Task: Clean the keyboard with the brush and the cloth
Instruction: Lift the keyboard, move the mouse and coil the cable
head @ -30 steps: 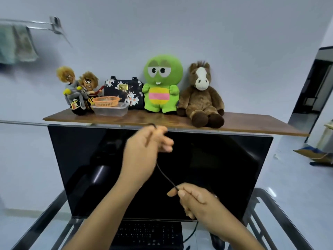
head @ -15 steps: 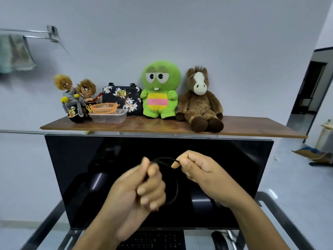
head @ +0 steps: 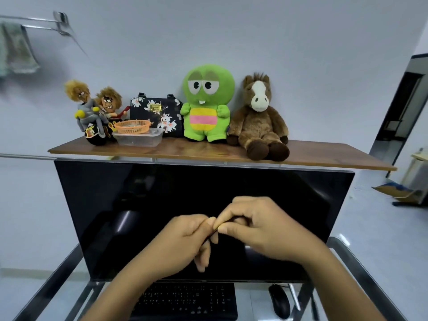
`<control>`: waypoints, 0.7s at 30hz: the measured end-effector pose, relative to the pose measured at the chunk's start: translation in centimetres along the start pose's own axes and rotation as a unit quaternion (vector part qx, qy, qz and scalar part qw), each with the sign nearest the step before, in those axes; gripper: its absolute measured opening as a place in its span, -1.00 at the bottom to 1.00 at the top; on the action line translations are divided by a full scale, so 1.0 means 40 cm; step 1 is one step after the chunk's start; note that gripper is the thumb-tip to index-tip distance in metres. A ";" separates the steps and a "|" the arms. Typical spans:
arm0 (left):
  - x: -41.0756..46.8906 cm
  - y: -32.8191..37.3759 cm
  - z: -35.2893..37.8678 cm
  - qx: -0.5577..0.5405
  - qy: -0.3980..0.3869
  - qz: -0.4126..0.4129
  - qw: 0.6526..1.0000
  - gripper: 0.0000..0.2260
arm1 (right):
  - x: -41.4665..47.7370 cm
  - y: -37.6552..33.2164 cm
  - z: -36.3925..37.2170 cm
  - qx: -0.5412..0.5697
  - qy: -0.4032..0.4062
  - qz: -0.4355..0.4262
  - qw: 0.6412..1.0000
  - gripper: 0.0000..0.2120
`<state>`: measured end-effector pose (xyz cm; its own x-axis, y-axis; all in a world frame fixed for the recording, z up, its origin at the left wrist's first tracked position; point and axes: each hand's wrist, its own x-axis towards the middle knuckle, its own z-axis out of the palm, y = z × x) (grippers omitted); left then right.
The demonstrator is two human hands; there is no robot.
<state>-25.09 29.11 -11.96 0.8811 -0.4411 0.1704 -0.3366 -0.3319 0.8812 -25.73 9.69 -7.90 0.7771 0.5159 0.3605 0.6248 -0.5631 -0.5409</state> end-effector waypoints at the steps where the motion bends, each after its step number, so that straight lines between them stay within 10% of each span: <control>1: -0.018 0.000 0.002 -0.087 -0.028 -0.003 0.996 -0.63 | 0.002 0.008 -0.015 0.011 0.003 -0.002 1.000 -0.93; 5: -0.067 0.027 0.008 -0.387 -0.056 0.023 0.920 -0.67 | 0.009 0.060 -0.022 0.031 0.086 0.021 0.996 -0.86; 9: -0.038 0.057 0.023 -0.491 0.095 0.065 0.864 -0.74 | 0.011 0.059 0.094 0.022 0.064 0.031 0.997 -0.85; 12: 0.002 0.057 0.016 -0.346 0.201 0.069 0.914 -0.78 | -0.005 0.032 0.162 -0.059 -0.034 0.036 0.997 -0.83; 16: 0.019 -0.004 -0.001 0.135 0.193 0.086 0.968 -0.77 | -0.014 -0.002 0.116 -0.151 -0.044 -0.006 0.988 -0.80; 21: -0.010 -0.024 0.028 -0.013 0.020 0.004 1.000 -0.58 | 0.001 -0.008 0.011 -0.019 0.036 -0.016 0.999 -0.93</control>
<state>-25.50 28.66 -13.38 0.8909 -0.4105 0.1944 -0.3355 -0.3065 0.8908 -25.93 10.18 -8.06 0.7596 0.4866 0.4316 0.6504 -0.5724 -0.4994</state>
